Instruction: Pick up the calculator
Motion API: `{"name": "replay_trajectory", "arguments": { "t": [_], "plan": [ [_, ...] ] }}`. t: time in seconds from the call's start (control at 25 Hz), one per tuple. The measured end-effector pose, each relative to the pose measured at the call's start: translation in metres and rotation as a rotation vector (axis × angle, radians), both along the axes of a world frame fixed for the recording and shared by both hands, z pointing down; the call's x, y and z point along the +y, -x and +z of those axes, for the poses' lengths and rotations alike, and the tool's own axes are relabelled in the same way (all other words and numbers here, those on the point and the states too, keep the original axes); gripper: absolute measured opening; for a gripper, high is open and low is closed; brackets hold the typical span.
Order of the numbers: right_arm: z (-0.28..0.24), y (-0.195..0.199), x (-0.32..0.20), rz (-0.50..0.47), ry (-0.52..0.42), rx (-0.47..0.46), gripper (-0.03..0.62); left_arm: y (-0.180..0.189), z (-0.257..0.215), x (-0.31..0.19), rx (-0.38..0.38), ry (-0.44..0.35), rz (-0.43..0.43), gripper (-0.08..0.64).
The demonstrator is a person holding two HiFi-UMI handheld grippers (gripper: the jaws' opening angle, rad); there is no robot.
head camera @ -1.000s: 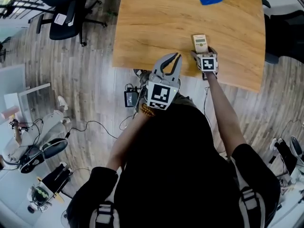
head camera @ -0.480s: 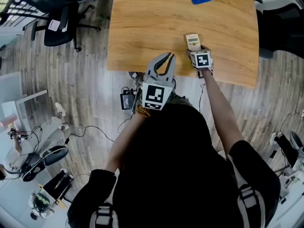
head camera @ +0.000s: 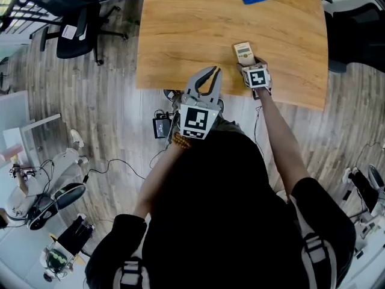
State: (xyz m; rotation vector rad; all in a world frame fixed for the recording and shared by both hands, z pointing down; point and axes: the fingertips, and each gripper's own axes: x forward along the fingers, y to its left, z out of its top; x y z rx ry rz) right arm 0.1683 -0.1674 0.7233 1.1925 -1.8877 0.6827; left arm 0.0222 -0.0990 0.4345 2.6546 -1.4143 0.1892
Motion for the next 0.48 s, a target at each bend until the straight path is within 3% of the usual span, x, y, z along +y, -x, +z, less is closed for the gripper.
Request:
{"name": "replay_trajectory", "arguments": {
  "t": [0.28,0.48],
  "plan": [
    [-0.006,0.006,0.001,-0.080,-0.073,0.015,0.367,0.000,0.005,0.001,0.004,0.012,0.001,0.041],
    [-0.005,0.018,0.015,-0.234,-0.099,0.029,0.370,-0.004,0.008,0.000,0.000,0.017,0.013,0.041]
  ]
}}
